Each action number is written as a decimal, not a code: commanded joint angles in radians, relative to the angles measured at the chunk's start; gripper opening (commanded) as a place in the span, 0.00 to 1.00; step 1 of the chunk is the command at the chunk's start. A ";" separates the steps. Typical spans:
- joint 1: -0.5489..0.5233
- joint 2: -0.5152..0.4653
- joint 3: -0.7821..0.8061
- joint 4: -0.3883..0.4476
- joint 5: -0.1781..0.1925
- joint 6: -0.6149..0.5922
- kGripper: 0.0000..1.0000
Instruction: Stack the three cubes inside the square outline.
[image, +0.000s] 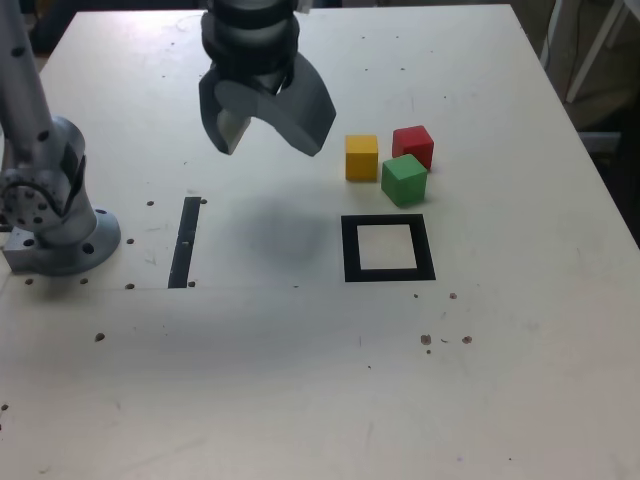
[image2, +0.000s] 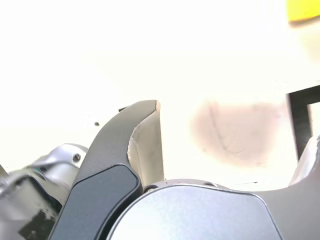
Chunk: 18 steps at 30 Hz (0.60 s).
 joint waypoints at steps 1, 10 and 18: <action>0.012 0.024 -0.034 0.009 0.010 0.033 0.99; 0.112 0.101 -0.171 0.026 0.022 0.205 0.99; 0.181 0.192 -0.300 0.033 0.022 0.326 0.99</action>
